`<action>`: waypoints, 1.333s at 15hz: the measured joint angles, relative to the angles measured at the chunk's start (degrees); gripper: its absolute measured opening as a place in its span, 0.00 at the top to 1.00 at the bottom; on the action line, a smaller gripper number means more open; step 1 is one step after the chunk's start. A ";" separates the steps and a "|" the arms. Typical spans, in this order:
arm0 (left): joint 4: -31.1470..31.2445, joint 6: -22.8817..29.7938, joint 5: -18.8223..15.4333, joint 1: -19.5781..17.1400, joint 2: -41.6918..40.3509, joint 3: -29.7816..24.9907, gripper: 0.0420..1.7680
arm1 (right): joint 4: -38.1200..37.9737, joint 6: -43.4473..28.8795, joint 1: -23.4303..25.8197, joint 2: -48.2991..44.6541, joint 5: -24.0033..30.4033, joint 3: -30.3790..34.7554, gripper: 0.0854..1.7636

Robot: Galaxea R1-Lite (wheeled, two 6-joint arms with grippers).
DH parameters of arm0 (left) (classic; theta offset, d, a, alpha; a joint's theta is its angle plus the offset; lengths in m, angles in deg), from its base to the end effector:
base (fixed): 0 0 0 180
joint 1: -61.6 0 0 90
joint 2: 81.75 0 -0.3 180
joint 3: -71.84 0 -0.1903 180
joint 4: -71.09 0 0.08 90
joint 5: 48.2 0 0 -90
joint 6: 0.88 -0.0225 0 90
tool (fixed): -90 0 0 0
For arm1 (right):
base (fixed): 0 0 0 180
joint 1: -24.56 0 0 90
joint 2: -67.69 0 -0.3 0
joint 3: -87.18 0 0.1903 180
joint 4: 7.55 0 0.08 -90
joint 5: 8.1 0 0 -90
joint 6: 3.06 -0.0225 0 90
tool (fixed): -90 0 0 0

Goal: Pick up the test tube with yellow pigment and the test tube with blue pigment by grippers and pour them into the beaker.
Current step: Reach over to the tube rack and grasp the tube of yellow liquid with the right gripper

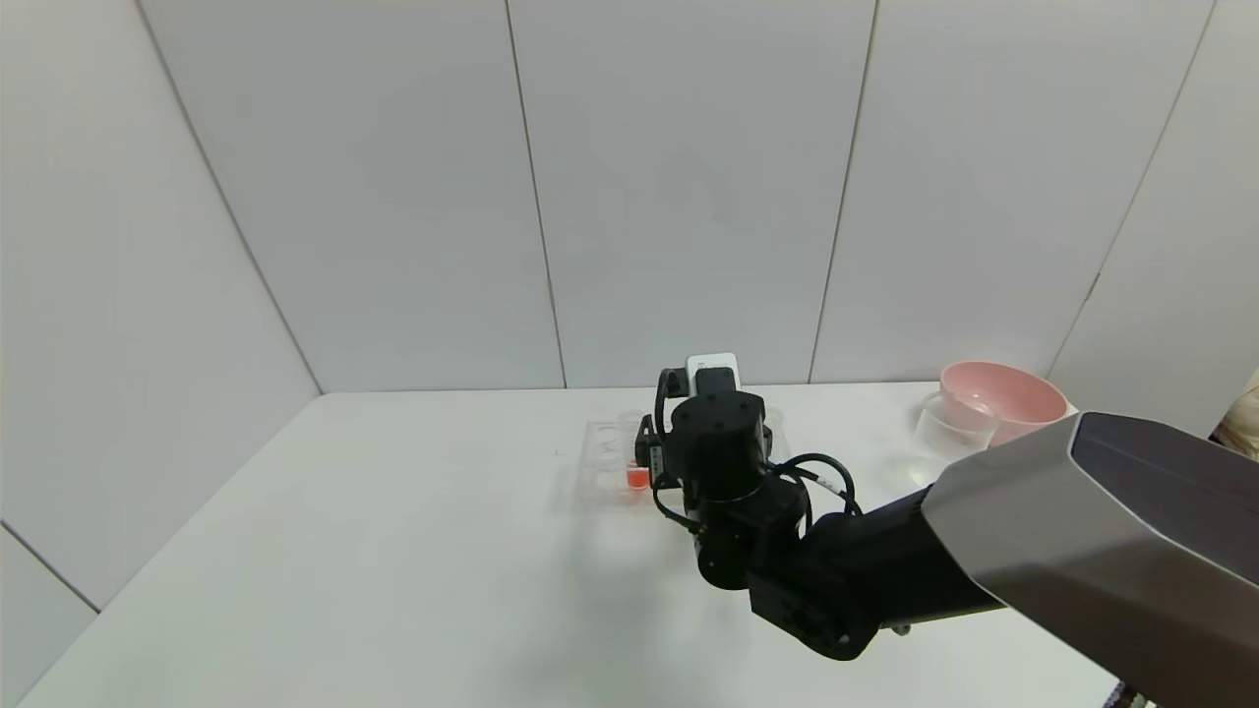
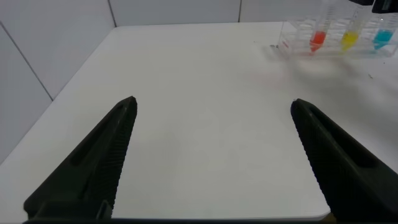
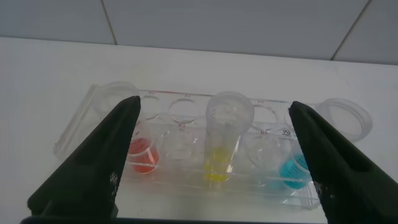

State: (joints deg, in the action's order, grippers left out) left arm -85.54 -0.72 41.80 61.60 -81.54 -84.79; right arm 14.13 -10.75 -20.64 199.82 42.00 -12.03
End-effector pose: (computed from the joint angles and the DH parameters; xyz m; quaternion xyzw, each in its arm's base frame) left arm -0.0225 0.0000 0.0756 -0.0014 0.0018 0.0000 1.0000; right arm 0.3318 0.3137 0.1001 0.0006 0.0751 0.0411 0.9963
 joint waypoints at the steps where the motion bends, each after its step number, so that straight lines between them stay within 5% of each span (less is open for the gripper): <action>1: 0.00 0.00 0.00 0.00 0.00 0.00 0.00 | 0.00 0.12 0.34 0.56 0.68 -0.59 0.03; 20: 0.00 0.00 0.00 0.00 0.00 0.00 0.00 | 2.39 -1.11 3.32 5.29 3.69 -3.69 0.03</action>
State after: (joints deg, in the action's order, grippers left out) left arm -85.54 -0.72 41.80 61.60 -81.54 -84.79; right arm 16.52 -11.86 -17.32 205.11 45.70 -15.73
